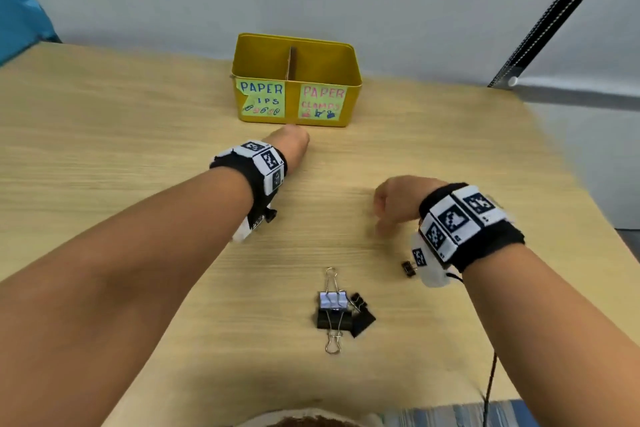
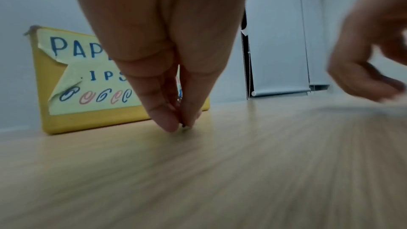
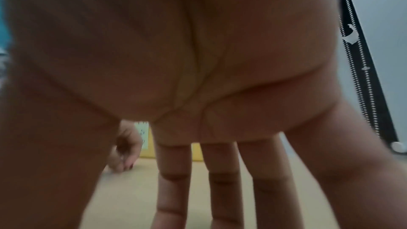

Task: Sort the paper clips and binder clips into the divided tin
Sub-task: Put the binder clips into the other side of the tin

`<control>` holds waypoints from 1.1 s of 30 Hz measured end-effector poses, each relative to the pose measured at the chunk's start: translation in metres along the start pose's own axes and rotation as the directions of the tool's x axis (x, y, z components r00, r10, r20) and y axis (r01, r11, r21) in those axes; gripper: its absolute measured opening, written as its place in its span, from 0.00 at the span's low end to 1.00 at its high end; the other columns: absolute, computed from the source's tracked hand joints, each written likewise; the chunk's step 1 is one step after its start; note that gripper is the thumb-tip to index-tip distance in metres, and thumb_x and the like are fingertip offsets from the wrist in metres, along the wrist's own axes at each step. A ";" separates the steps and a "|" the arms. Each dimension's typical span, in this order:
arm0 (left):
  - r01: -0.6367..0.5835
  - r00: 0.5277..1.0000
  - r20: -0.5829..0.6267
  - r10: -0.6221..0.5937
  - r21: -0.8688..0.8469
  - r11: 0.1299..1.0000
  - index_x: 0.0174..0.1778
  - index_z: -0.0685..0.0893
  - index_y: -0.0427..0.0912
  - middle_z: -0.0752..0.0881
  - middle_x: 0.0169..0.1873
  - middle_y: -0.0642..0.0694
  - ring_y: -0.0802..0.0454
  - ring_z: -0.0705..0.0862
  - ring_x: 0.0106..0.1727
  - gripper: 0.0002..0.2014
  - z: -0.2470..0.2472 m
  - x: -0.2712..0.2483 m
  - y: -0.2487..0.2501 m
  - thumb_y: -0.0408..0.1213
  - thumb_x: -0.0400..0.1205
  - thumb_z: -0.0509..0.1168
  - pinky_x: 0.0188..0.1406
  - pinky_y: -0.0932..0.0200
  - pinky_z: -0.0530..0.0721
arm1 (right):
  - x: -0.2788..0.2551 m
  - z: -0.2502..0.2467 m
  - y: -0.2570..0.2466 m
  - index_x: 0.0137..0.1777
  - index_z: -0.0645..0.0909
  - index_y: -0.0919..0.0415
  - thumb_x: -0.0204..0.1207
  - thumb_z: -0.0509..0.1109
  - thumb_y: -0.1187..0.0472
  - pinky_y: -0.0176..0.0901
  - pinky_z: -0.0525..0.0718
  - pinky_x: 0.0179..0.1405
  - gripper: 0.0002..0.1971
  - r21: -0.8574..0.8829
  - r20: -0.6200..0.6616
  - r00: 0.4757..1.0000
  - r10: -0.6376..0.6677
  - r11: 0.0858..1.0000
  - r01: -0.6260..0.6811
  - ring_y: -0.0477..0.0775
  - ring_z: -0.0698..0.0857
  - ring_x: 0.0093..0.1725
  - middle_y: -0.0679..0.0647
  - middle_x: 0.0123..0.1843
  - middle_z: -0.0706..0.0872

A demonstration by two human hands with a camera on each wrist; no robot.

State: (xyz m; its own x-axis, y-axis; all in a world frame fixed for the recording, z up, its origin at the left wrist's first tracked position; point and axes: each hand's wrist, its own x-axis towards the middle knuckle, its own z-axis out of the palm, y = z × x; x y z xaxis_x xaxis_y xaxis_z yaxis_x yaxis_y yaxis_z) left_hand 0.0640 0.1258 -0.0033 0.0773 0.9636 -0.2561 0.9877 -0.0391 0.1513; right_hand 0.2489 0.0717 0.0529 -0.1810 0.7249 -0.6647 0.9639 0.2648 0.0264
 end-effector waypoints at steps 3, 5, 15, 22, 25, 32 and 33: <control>0.010 0.987 -0.154 -0.036 -0.163 0.987 0.57 0.83 0.33 0.84 0.57 0.36 0.37 0.83 0.58 0.13 -0.032 0.004 0.009 0.23 0.80 0.58 0.61 0.48 0.83 | -0.005 0.031 0.006 0.52 0.77 0.58 0.65 0.76 0.47 0.49 0.82 0.53 0.21 -0.016 0.058 0.998 0.017 1.000 -0.017 0.53 0.79 0.49 0.51 0.50 0.81; -0.051 0.940 -0.337 -0.048 -0.279 0.959 0.52 0.86 0.36 0.86 0.56 0.36 0.38 0.84 0.58 0.12 -0.067 0.011 0.013 0.24 0.79 0.60 0.60 0.46 0.83 | -0.011 0.041 0.007 0.51 0.75 0.59 0.65 0.76 0.48 0.47 0.83 0.50 0.21 0.025 0.070 0.998 0.010 1.000 -0.012 0.54 0.81 0.49 0.52 0.52 0.82; -0.139 0.990 -0.043 0.132 -0.238 0.961 0.64 0.80 0.44 0.82 0.64 0.40 0.44 0.82 0.58 0.20 -0.064 -0.034 0.032 0.39 0.76 0.71 0.52 0.54 0.81 | -0.038 0.059 0.013 0.62 0.72 0.56 0.60 0.80 0.52 0.44 0.82 0.36 0.31 0.178 0.107 0.993 -0.047 0.984 0.027 0.47 0.76 0.35 0.51 0.53 0.77; -0.151 0.778 0.587 0.224 -0.172 0.974 0.73 0.64 0.51 0.69 0.68 0.49 0.47 0.74 0.67 0.51 0.025 -0.146 0.061 0.56 0.56 0.80 0.69 0.45 0.78 | -0.054 0.084 -0.007 0.75 0.60 0.53 0.57 0.81 0.45 0.57 0.78 0.68 0.48 0.056 0.084 0.983 -0.162 0.986 0.158 0.59 0.74 0.69 0.56 0.71 0.67; -0.147 0.795 0.561 0.230 -0.190 0.971 0.77 0.58 0.53 0.66 0.65 0.48 0.46 0.71 0.68 0.56 0.039 -0.165 0.064 0.58 0.55 0.80 0.70 0.45 0.77 | -0.055 0.099 -0.020 0.73 0.61 0.52 0.53 0.82 0.43 0.57 0.78 0.68 0.50 0.100 0.001 0.978 -0.209 0.973 0.208 0.60 0.72 0.69 0.56 0.70 0.67; -0.074 0.909 0.376 0.178 -0.276 0.958 0.73 0.63 0.46 0.67 0.62 0.42 0.46 0.80 0.52 0.33 0.052 -0.186 0.063 0.37 0.73 0.70 0.47 0.55 0.86 | -0.048 0.108 -0.022 0.68 0.69 0.58 0.67 0.77 0.57 0.50 0.79 0.60 0.30 0.139 -0.147 0.943 -0.298 0.938 0.317 0.62 0.78 0.63 0.60 0.64 0.73; -0.060 0.923 0.347 0.166 -0.295 0.954 0.74 0.63 0.45 0.67 0.63 0.41 0.45 0.80 0.53 0.32 0.054 -0.186 0.061 0.35 0.75 0.68 0.45 0.56 0.85 | -0.046 0.109 -0.021 0.68 0.70 0.58 0.69 0.75 0.57 0.49 0.79 0.59 0.28 0.129 -0.171 0.938 -0.301 0.937 0.324 0.62 0.78 0.63 0.60 0.64 0.74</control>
State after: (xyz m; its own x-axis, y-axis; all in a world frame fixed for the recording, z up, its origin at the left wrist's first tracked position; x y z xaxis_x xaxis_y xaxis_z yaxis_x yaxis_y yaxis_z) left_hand 0.1174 -0.0706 0.0020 0.2824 0.7911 -0.5426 0.8971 -0.0174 0.4415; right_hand 0.2581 -0.0366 0.0016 -0.4933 0.7090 -0.5039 0.8699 0.4009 -0.2875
